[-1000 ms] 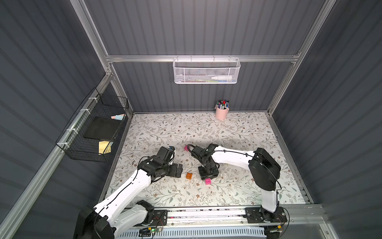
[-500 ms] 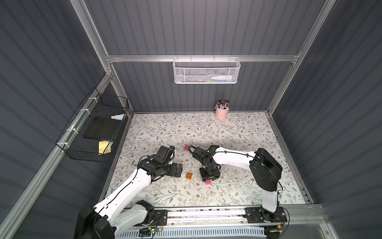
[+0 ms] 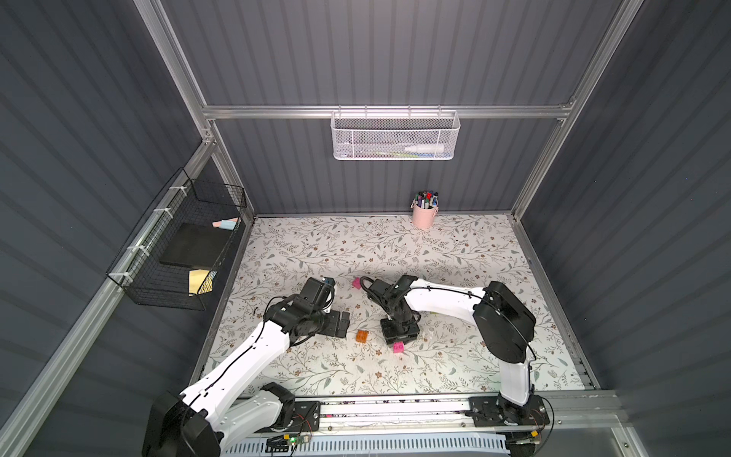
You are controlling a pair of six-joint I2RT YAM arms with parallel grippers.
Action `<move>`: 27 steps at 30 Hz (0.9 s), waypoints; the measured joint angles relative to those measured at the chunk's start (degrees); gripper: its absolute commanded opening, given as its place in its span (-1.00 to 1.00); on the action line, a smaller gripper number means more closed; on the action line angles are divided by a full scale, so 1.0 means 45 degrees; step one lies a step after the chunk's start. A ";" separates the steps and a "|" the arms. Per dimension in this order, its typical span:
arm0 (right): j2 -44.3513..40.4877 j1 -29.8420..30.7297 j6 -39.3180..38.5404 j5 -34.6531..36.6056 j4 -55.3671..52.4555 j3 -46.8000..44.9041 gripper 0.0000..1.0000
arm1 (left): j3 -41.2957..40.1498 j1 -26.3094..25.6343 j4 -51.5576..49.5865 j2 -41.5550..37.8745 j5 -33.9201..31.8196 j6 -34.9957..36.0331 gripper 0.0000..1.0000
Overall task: Assemble the number 4 with lego
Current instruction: Pick up the lego brick from the center of the board.
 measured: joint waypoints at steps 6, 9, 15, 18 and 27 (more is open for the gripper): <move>0.0010 -0.0010 -0.0146 -0.0039 -0.0073 0.0000 -0.17 | 0.0000 0.0039 -0.0005 -0.0044 -0.0005 0.0000 0.99; 0.0087 -0.0010 -0.0199 -0.0092 -0.0204 0.0068 -0.16 | 0.0000 0.0053 -0.0005 -0.0044 -0.0005 0.0000 0.99; 0.0457 -0.0010 -0.0369 -0.0180 -0.0306 0.0233 -0.17 | 0.0000 0.0053 -0.0010 -0.0044 -0.0005 0.0000 0.99; 0.0466 -0.0010 -0.0452 -0.0189 -0.0335 0.0233 -0.34 | 0.0000 0.0053 -0.0015 -0.0044 -0.0005 0.0000 0.99; 0.0418 -0.0010 -0.0427 -0.0160 -0.0403 0.0257 -0.58 | 0.0000 0.0053 -0.0112 -0.0039 -0.0024 0.0005 0.99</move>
